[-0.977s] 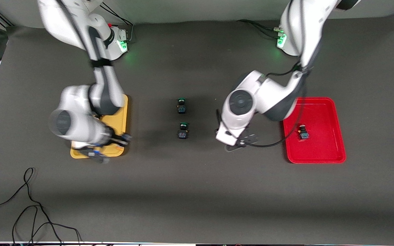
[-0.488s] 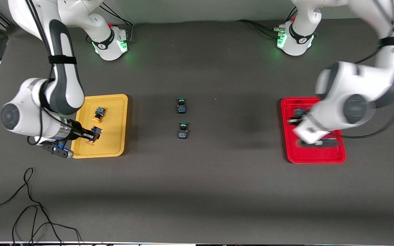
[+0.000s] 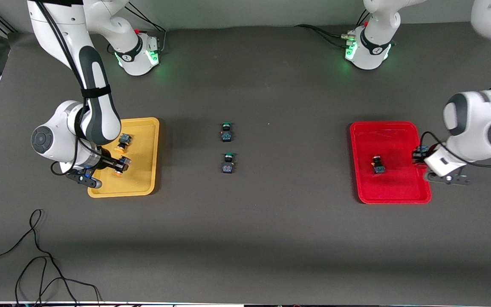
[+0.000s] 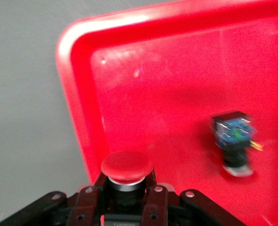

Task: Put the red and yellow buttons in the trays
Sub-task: 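Carry the second buttons to the yellow and red trays, then open both grippers to release the buttons in the trays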

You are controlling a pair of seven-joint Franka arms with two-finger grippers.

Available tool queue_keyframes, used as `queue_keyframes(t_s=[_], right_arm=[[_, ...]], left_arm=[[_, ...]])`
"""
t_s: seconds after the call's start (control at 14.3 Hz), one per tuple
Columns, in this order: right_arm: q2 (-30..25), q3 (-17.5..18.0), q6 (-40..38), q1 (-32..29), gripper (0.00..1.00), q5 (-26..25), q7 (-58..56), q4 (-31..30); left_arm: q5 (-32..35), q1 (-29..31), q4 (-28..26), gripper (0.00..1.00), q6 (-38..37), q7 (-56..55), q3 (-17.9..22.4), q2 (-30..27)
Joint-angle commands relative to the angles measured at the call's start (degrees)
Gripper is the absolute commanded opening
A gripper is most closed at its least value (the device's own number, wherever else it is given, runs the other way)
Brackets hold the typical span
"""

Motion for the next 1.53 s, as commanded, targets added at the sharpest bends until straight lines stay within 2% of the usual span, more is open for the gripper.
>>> queue_keyframes(t_s=[0.0, 0.14, 0.21, 0.28, 0.35, 0.49, 0.63, 0.7, 0.77, 0.84, 1.12, 1.26, 1.47], right_arm=[[2.11, -0.08, 2.16, 0.92, 0.12, 3.87, -1.97, 0.45], [3.52, 0.19, 2.79, 0.83, 0.15, 3.96, -1.97, 0.45], [3.96, 0.28, 2.96, 0.83, 0.15, 4.05, -1.97, 0.45], [4.23, 0.28, 3.14, 0.83, 0.16, 4.57, -1.97, 0.45], [4.58, 0.36, 3.23, 0.92, 0.18, 5.19, -2.14, 0.53], [5.37, 0.36, 3.31, 0.83, 0.22, 6.59, -3.63, 0.62], [5.9, 0.36, 3.23, 0.83, 0.26, 8.53, -5.39, 0.53], [5.9, 0.36, 3.23, 0.83, 0.52, 8.53, -5.39, 0.62], [5.81, 0.36, 3.23, 0.83, 0.94, 8.62, -5.31, 0.62], [5.64, 0.36, 3.14, 0.83, 1.0, 8.62, -5.31, 0.62], [2.4, -0.25, 2.09, 1.0, 1.0, 8.01, -4.52, 1.84], [-0.06, -2.43, -1.85, 1.01, 1.0, 6.87, -4.6, 3.68], [-1.39, -7.09, -13.43, 1.09, 1.0, 0.73, -4.52, 12.54]], left_arm=[[1.88, 1.24, -1.54, 0.05, 5.46, 0.25, -0.82, 2.77], [1.88, 1.06, -1.45, 0.09, 4.85, -0.19, -0.9, 2.42], [1.88, 0.97, -1.36, 0.26, 4.68, 0.16, -0.9, 2.51], [1.97, 1.06, -1.19, 0.75, 4.59, 0.25, -0.9, 2.6], [1.97, 0.97, -1.01, 0.98, 4.32, 0.25, -0.9, 2.42], [1.97, 0.97, 0.73, 0.99, -1.35, 0.33, -0.99, 0.15], [1.88, 0.8, 5.73, 0.99, -13.54, 0.6, -1.43, -3.54], [1.44, 0.45, 9.24, 0.99, -20.66, 0.6, -1.61, -5.64], [1.18, 0.1, 12.84, 0.99, -27.08, 0.51, -2.13, -7.4], [1.0, 0.01, 16.36, 0.99, -32.36, 0.6, -2.74, -8.47], [-3.55, -0.08, 29.03, 0.99, -49.96, 0.95, -3.89, -10.75], [-5.67, -0.08, 29.4, 0.99, -51.75, 0.95, -4.24, -14.78], [-6.56, -0.17, 28.96, 1.0, -52.54, 0.78, -5.82, -18.23]])
